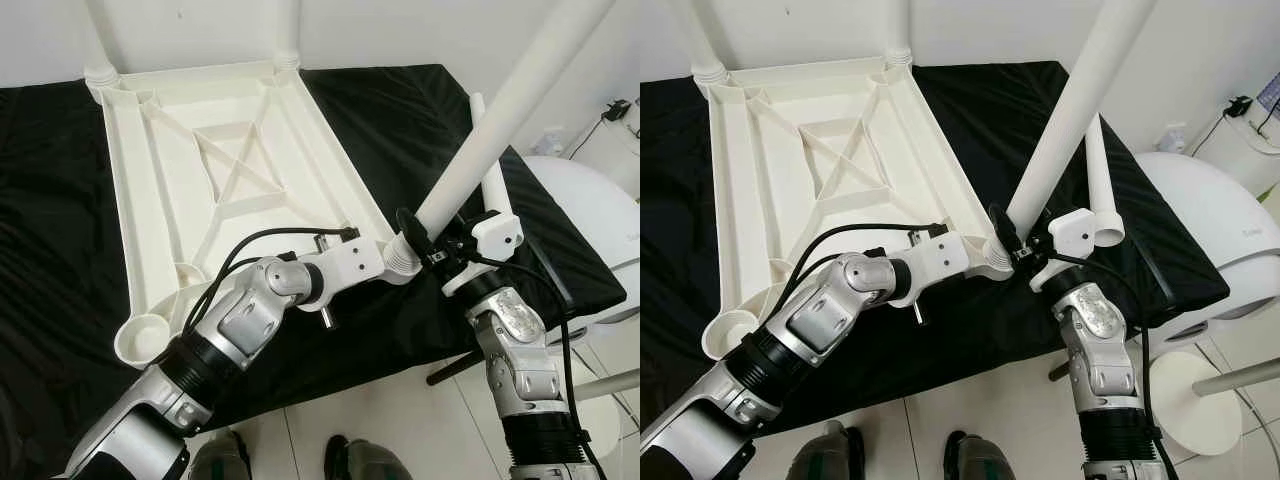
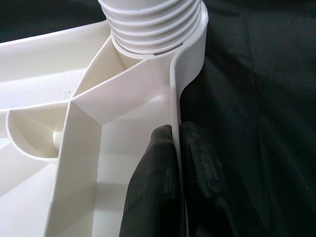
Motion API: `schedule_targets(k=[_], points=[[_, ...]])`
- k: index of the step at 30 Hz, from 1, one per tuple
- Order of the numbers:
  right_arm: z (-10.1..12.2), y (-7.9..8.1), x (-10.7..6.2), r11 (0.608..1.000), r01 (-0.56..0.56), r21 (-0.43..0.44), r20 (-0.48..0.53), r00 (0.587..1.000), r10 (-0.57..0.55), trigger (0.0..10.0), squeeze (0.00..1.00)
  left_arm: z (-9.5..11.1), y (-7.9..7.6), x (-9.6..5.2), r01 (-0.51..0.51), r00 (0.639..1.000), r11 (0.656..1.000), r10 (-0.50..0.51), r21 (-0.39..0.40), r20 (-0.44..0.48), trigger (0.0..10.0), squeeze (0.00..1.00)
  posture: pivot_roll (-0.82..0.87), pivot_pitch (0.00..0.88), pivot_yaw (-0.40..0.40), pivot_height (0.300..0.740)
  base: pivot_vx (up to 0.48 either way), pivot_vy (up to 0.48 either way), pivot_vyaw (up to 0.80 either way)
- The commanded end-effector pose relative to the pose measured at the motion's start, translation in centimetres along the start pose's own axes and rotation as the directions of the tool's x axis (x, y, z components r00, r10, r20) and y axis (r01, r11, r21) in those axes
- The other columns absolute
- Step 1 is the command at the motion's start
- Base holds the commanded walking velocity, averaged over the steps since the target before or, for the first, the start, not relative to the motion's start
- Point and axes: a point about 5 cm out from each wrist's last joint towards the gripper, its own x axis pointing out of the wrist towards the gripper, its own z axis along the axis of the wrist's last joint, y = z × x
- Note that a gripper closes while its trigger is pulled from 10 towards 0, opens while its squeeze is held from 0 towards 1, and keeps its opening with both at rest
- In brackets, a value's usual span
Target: Building children table
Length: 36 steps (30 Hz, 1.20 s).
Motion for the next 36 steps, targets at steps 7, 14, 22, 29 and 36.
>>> schedule_targets(k=[7, 14, 22, 29, 36], points=[[-3.0, -0.1, -0.8, 0.998, 0.031, 0.046, -0.187, 0.982, -0.022, 10.0, 0.00, -2.3, 0.4, -0.1, -0.048, 0.993, 0.998, 0.045, -0.028, -0.112, 10.0, 0.00, -0.01, 0.119, -0.049, 0.740, 0.000, 0.000, 0.00], [-2.9, -0.9, -0.1, 0.999, 0.028, 0.031, -0.212, 0.977, -0.021, 10.0, 0.00, -2.2, 0.4, -0.2, -0.052, 0.993, 0.998, 0.049, -0.027, -0.109, 10.0, 0.00, 0.00, 0.119, -0.056, 0.740, 0.000, 0.000, 0.00], [-2.8, -0.8, -0.1, 1.000, 0.021, 0.019, -0.208, 0.978, -0.017, 10.0, 0.00, -2.2, 0.5, -0.2, -0.057, 0.993, 0.998, 0.054, -0.029, -0.108, 10.0, 0.00, 0.00, 0.117, -0.059, 0.740, 0.000, 0.000, 0.00], [-2.7, -0.1, -0.1, 0.999, 0.035, 0.024, -0.197, 0.980, -0.030, 10.0, 0.00, -2.2, 0.5, -0.2, -0.057, 0.993, 0.998, 0.053, -0.030, -0.107, 10.0, 0.00, 0.00, 0.119, -0.055, 0.740, 0.000, 0.000, 0.00], [-2.4, -0.2, 0.2, 0.992, 0.124, -0.006, -0.178, 0.976, -0.123, 10.0, 0.00, -2.1, 0.4, -0.2, -0.053, 0.993, 0.998, 0.050, -0.030, -0.106, 10.0, 0.00, 0.00, 0.120, -0.053, 0.740, 0.000, 0.000, 0.00]])
